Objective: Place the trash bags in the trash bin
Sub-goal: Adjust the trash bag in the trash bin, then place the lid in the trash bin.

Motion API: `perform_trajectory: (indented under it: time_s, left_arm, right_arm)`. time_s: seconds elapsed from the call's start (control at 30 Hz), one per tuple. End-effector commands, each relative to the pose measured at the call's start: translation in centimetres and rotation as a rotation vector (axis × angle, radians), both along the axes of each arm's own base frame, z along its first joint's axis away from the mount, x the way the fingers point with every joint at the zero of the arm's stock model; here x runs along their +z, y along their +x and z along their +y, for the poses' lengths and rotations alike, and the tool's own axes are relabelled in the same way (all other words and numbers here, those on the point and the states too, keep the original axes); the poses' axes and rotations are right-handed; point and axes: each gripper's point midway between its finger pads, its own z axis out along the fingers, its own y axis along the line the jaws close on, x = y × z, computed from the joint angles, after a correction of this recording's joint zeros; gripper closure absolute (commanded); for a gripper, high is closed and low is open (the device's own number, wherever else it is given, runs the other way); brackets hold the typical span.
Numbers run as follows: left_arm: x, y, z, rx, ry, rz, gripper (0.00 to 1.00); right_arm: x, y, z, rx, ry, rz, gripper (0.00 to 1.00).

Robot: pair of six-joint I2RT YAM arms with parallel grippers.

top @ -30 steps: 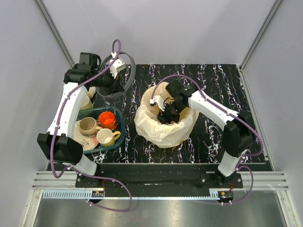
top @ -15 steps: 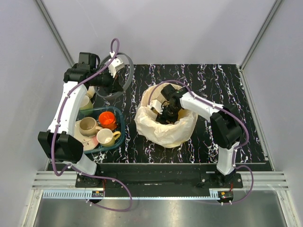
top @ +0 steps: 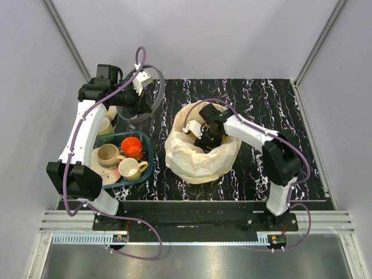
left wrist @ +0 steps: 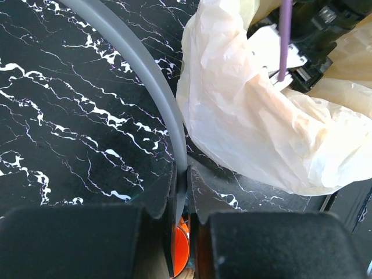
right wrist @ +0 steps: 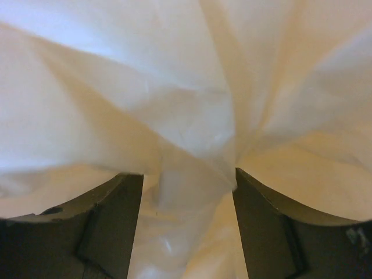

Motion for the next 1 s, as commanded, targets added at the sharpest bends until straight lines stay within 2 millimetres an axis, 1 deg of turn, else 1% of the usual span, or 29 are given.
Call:
perform_trajectory:
  time_s: [0.0,0.03,0.2,0.3,0.33,0.37,0.4,0.43,0.47,0.5,0.53,0.57,0.6,0.63,0.7,0.73,0.77,0.8,0.83,0.87,0.9,0.93,0.97]
  left_arm:
    - [2.8,0.1,-0.6,-0.026,-0.046,-0.076,1.00]
    - [2.8,0.1,-0.5,-0.023,-0.047,-0.075,1.00]
    - [3.1,0.1,-0.6,-0.025,-0.054,-0.077,1.00]
    - [3.9,-0.2,-0.8,-0.041,-0.069,-0.096,1.00]
    - [4.1,-0.4,-1.0,-0.048,-0.077,-0.098,1.00]
    - [4.7,-0.8,-1.0,-0.060,-0.082,-0.119,1.00]
    - [5.1,-1.2,-1.3,-0.080,-0.096,-0.132,1.00]
    - [5.5,-1.5,-1.4,-0.089,-0.101,-0.144,1.00]
    - [6.3,-1.8,-1.5,-0.110,-0.102,-0.181,1.00]
    - [6.7,-2.5,-1.7,-0.138,-0.111,-0.182,1.00]
    - [6.9,-2.9,-1.9,-0.160,-0.107,-0.195,1.00]
    - [7.3,-3.4,-2.0,-0.183,-0.094,-0.216,1.00]
    - [7.5,-3.9,-2.2,-0.206,-0.093,-0.226,1.00]
    - [7.7,-4.3,-2.5,-0.229,-0.088,-0.243,1.00]
    - [8.6,-5.6,-3.0,-0.283,-0.087,-0.287,1.00]
    - [8.8,-6.6,-3.7,-0.329,-0.082,-0.304,1.00]
    - [8.6,-8.0,-4.0,-0.391,-0.045,-0.329,1.00]
    - [8.7,-8.8,-4.2,-0.432,0.001,-0.361,1.00]
    - [8.4,-10.7,-5.7,-0.528,0.032,-0.385,1.00]
    - [7.6,-12.0,-6.0,-0.602,0.082,-0.406,1.00]
    - [6.9,-12.4,-5.9,-0.628,0.158,-0.425,1.00]
    - [6.2,-14.4,-7.2,-0.714,0.189,-0.440,1.00]
    - [5.5,-15.1,-7.5,-0.757,0.235,-0.460,1.00]
  right_arm:
    - [6.6,1.9,1.4,-0.028,0.129,-0.168,0.32]
    - [7.4,1.9,1.3,-0.025,0.145,-0.191,0.32]
    - [8.9,1.3,1.1,0.004,0.171,-0.229,0.33]
    - [10.7,0.9,1.3,0.005,0.216,-0.249,0.32]
    - [12.3,0.9,1.4,0.003,0.246,-0.278,0.30]
    - [13.2,0.9,1.7,-0.007,0.269,-0.290,0.29]
    - [14.3,1.1,1.8,-0.019,0.290,-0.310,0.26]
    - [16.7,1.5,2.0,-0.033,0.329,-0.354,0.24]
    - [18.0,1.6,2.2,-0.058,0.354,-0.367,0.22]
    - [19.2,1.8,2.0,-0.079,0.371,-0.392,0.20]
    - [21.5,2.1,1.8,-0.099,0.408,-0.432,0.16]
    - [22.7,2.1,1.7,-0.130,0.433,-0.444,0.14]
    - [23.7,2.3,1.3,-0.156,0.453,-0.459,0.12]
    - [25.5,2.8,0.5,-0.191,0.480,-0.493,0.09]
    - [27.7,3.1,-0.8,-0.270,0.520,-0.523,0.08]
    - [29.1,4.1,-2.2,-0.350,0.549,-0.537,0.07]
    - [29.9,4.4,-2.9,-0.387,0.568,-0.542,0.07]
    - [30.7,4.6,-3.5,-0.416,0.591,-0.539,0.07]
    - [32.2,4.7,-4.4,-0.483,0.634,-0.524,0.07]
    - [32.9,5.6,-6.4,-0.558,0.651,-0.519,0.07]
    - [33.4,5.6,-6.6,-0.574,0.698,-0.466,0.07]
    - [34.8,5.2,-7.2,-0.633,0.746,-0.423,0.08]
    - [35.4,5.4,-8.4,-0.676,0.762,-0.410,0.08]
